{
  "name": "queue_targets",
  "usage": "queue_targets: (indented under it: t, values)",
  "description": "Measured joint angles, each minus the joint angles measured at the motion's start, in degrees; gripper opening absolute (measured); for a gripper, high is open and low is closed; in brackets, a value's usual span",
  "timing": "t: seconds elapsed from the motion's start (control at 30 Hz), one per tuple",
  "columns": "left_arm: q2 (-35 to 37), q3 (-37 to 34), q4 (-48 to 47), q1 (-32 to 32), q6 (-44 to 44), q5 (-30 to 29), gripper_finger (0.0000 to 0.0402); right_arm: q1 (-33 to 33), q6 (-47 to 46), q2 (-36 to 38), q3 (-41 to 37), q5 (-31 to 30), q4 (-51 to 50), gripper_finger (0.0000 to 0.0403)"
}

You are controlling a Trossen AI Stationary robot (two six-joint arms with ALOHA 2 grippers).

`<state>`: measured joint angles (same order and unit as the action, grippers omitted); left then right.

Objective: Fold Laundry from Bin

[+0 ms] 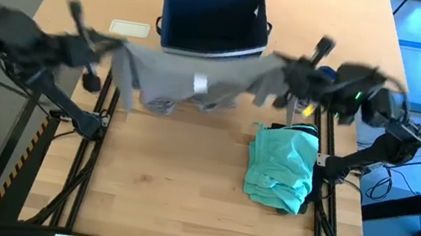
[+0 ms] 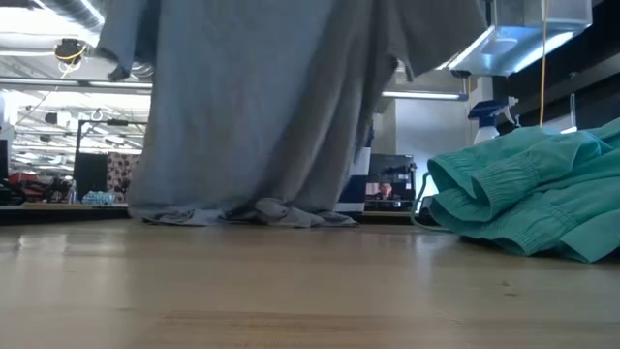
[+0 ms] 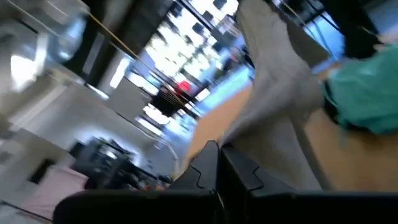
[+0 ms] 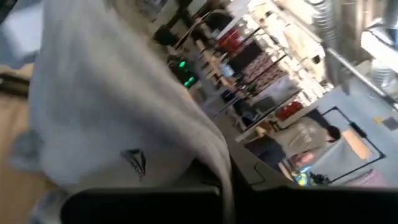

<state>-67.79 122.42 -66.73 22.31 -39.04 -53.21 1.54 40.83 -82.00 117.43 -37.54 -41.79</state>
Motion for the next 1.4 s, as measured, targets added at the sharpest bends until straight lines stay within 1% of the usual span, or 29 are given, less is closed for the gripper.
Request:
queue_targets:
  t: [0.07, 0.2, 0.3, 0.43, 0.5, 0.57, 0.67, 0.73, 0.83, 0.93, 1.07, 1.13, 1.2, 1.27, 1.4]
  values:
    - [-0.9, -2.9, -3.2, 1.4, 5.7, 0.0, 0.0000, 4.4, -2.2, 0.0, -2.1, -3.3, -1.3, 0.0000]
    - [-3.1, -10.2, -3.8, 7.0, 12.3, 0.2, 0.0000, 12.6, -9.3, -0.1, -7.9, -3.8, -2.0, 0.0000]
    - [-4.6, -15.6, -2.6, 13.5, 17.5, -2.3, 0.0000, 17.7, -15.8, 0.0, -14.0, -3.8, -1.8, 0.0000]
    - [-5.7, -23.6, -2.5, 23.9, 31.3, -5.6, 0.0000, 23.2, -26.0, 0.2, -24.7, -3.3, 0.4, 0.0000]
    - [-6.6, -28.4, -2.5, 29.1, 39.8, -6.8, 0.0000, 25.6, -31.1, 0.2, -30.7, -1.1, 3.7, 0.0000]
    - [-8.0, -33.1, -2.5, 33.4, 47.7, -6.8, 0.0000, 27.7, -34.5, 0.2, -37.1, 2.9, 10.0, 0.0000]
    - [-10.8, -38.4, -1.9, 38.7, 59.8, -5.8, 0.0000, 30.0, -39.4, 0.2, -45.5, 7.7, 20.4, 0.0000]
    - [-12.9, -40.6, 0.6, 41.2, 65.3, -4.1, 0.0000, 31.3, -43.2, 0.2, -49.2, 10.0, 23.8, 0.0000]
    - [-16.4, -41.5, 5.3, 43.7, 69.5, -2.6, 0.0000, 32.7, -47.6, 0.2, -52.7, 15.3, 25.3, 0.0000]
    - [-18.9, -41.5, 11.1, 45.2, 70.0, -2.2, 0.0000, 34.0, -51.4, -0.4, -54.7, 20.4, 27.9, 0.0000]
    - [-21.1, -41.4, 18.0, 45.4, 71.3, 4.6, 0.0000, 35.4, -57.5, -2.0, -55.9, 26.7, 29.6, 0.0000]
    - [-22.0, -41.4, 20.3, 45.3, 73.3, 6.5, 0.0001, 35.5, -61.0, -3.4, -56.2, 28.1, 29.4, 0.0005]
    - [-22.7, -41.4, 22.1, 45.3, 73.5, 7.5, 0.0008, 35.9, -62.4, -4.9, -56.3, 28.8, 29.3, 0.0018]
    - [-23.2, -41.4, 23.4, 45.2, 73.5, 7.8, 0.0023, 36.0, -62.1, -6.7, -56.3, 30.2, 30.2, 0.0040]
    - [-23.3, -41.4, 24.1, 44.9, 75.3, 9.8, 0.0066, 36.5, -62.1, -9.8, -56.3, 34.7, 33.6, 0.0105]
